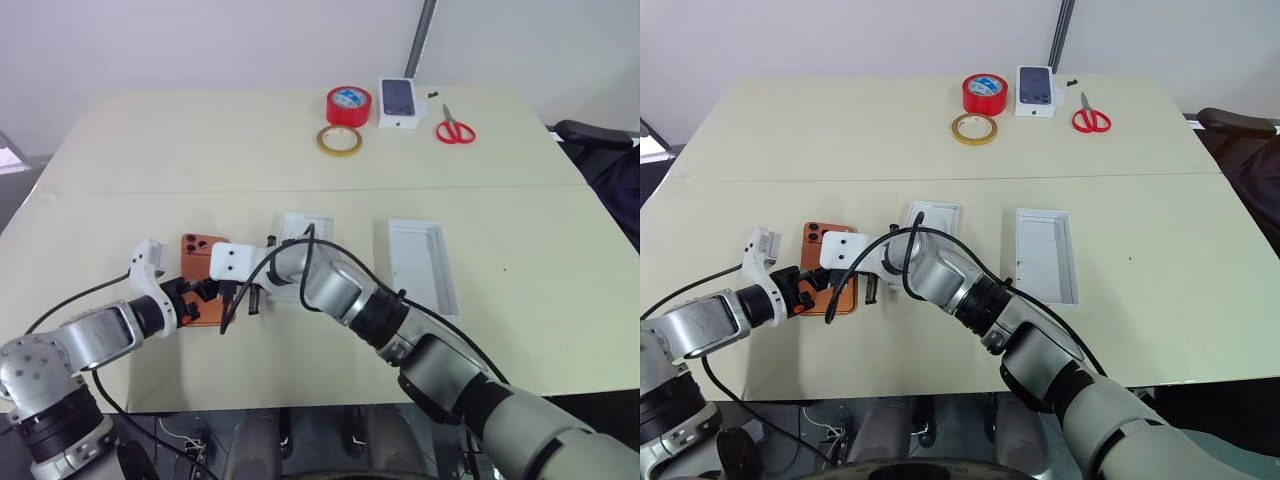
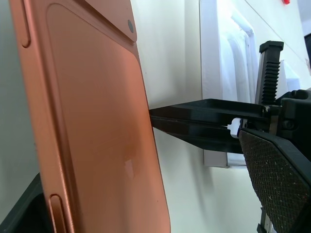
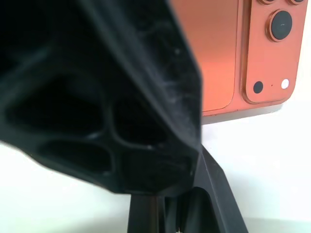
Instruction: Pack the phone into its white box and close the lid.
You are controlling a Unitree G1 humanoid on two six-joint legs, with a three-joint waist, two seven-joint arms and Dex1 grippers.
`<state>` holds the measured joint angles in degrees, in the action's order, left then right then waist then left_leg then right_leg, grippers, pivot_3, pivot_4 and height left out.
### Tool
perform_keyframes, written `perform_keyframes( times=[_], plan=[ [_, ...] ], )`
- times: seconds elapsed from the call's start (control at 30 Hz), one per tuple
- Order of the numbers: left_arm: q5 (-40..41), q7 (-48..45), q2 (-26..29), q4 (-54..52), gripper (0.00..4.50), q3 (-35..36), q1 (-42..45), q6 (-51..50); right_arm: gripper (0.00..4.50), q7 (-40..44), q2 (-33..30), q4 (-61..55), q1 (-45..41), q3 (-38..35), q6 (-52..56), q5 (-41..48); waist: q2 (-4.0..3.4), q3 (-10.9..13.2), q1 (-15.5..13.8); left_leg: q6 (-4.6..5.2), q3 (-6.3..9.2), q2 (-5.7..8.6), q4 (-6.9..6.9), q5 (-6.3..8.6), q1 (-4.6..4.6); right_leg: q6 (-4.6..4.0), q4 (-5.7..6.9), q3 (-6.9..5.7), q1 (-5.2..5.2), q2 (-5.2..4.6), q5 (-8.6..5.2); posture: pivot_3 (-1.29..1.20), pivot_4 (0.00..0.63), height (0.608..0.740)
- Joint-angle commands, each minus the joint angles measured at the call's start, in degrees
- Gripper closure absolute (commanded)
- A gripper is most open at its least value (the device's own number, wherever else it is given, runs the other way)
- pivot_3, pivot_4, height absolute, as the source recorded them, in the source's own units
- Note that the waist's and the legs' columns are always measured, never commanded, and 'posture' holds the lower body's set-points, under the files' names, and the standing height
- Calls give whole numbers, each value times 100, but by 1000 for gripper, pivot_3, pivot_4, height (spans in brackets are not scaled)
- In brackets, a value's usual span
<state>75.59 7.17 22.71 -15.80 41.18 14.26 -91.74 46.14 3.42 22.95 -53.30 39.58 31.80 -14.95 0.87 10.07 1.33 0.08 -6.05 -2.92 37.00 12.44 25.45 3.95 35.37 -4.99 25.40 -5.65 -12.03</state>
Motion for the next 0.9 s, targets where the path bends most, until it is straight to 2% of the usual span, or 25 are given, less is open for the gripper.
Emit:
perform_keyframes(
  times=[0.03,0.13,0.3,0.67,0.7,0.83,0.9],
  plan=[
    [290,332,156,181,19,154,-5,227,4500,32,121,-37,33,10,-71,13,0,0,3,0,0,-1,0,0,0,0,0,0,1,0,0,0,150,736],
    [610,645,260,259,19,78,-131,409,4500,24,123,-28,26,3,-75,9,0,0,8,0,1,-2,-1,0,0,0,0,0,2,-1,0,0,150,736],
    [1280,1075,516,339,2340,-121,-458,897,4500,21,111,-36,23,-9,-74,4,0,1,63,-2,1,-1,-8,1,2,-1,-3,1,8,-8,0,0,150,736],
    [2682,1769,1161,473,2340,-782,-1167,2279,4500,40,10,-283,-106,-185,0,31,1,1,107,-14,-1,11,-47,-5,14,-11,-24,10,56,-27,4,0,150,736],
    [2790,1801,1225,469,2894,-837,-1218,2389,4500,40,-10,-339,-124,-241,40,50,1,1,106,-18,-2,12,-56,-8,17,-15,-25,12,64,-27,6,0,150,736],
    [3171,1863,1496,416,4485,-1063,-1389,2793,4500,139,-183,-771,-155,-508,284,169,3,1,106,-42,-2,13,-83,-23,21,-29,-25,11,83,-27,10,0,150,736],
    [3418,1886,1586,383,4485,-1145,-1402,3034,4500,247,-337,-1205,-101,-691,486,295,1,2,121,-42,-3,13,-88,-24,21,-38,-24,12,88,-24,14,0,150,736]
  ],
)
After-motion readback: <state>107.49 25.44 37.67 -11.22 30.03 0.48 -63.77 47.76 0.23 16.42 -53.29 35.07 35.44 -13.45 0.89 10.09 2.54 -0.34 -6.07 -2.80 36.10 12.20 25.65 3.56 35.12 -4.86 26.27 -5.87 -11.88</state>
